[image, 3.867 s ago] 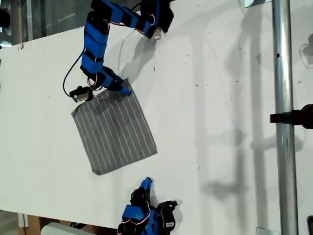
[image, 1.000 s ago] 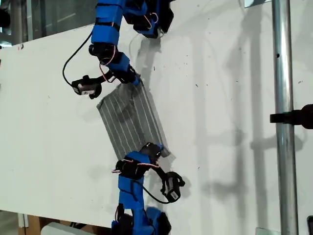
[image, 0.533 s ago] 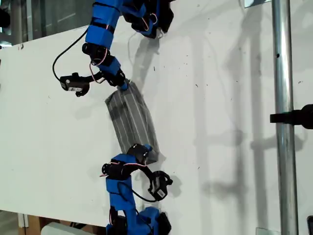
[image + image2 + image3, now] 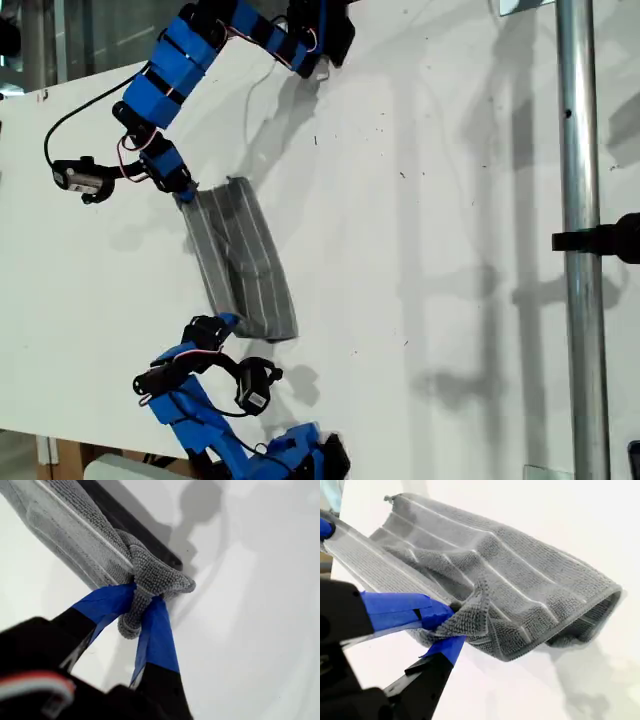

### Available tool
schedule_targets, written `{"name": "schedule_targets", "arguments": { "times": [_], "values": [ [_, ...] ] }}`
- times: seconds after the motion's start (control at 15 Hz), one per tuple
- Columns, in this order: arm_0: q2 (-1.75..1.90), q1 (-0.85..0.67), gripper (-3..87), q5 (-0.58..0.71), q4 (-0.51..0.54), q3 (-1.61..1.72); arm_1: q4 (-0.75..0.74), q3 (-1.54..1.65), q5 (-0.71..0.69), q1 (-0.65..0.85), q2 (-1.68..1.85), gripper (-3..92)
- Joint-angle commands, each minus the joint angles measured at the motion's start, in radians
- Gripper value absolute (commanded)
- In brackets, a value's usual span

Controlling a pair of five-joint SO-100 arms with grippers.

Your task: Grasp corners of a towel and fold twice.

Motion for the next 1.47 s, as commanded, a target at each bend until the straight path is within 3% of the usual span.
{"name": "schedule_targets", "arguments": {
  "times": [0.0, 0.4, 0.8, 0.93, 1.13, 1.27, 1.4],
  "values": [
    [0.120, -0.002, -2.9, -0.043, -0.011, 0.137, -0.040, 0.104, 0.006, -0.025, 0.124, -0.3],
    [0.064, 0.144, -2.8, -0.221, -0.198, 0.420, -0.179, 0.414, 0.092, -0.083, 0.038, -0.3],
    [-0.232, 0.192, 4.8, -0.305, -0.199, 0.278, -0.221, 0.330, 0.091, -0.012, -0.212, -0.3],
    [-0.249, 0.181, 15.9, -0.337, -0.195, 0.276, -0.173, 0.278, 0.110, 0.031, -0.249, 0.5],
    [-0.140, 0.143, 21.4, -0.367, -0.120, 0.318, -0.107, 0.250, 0.123, 0.074, -0.235, 28.6],
    [-0.014, 0.140, 26.7, -0.420, -0.043, 0.368, -0.031, 0.261, 0.133, 0.077, -0.114, 35.2],
    [0.207, 0.143, 30.5, -0.480, -0.037, 0.494, 0.034, 0.272, 0.133, 0.097, 0.031, 39.5]
  ]
}}
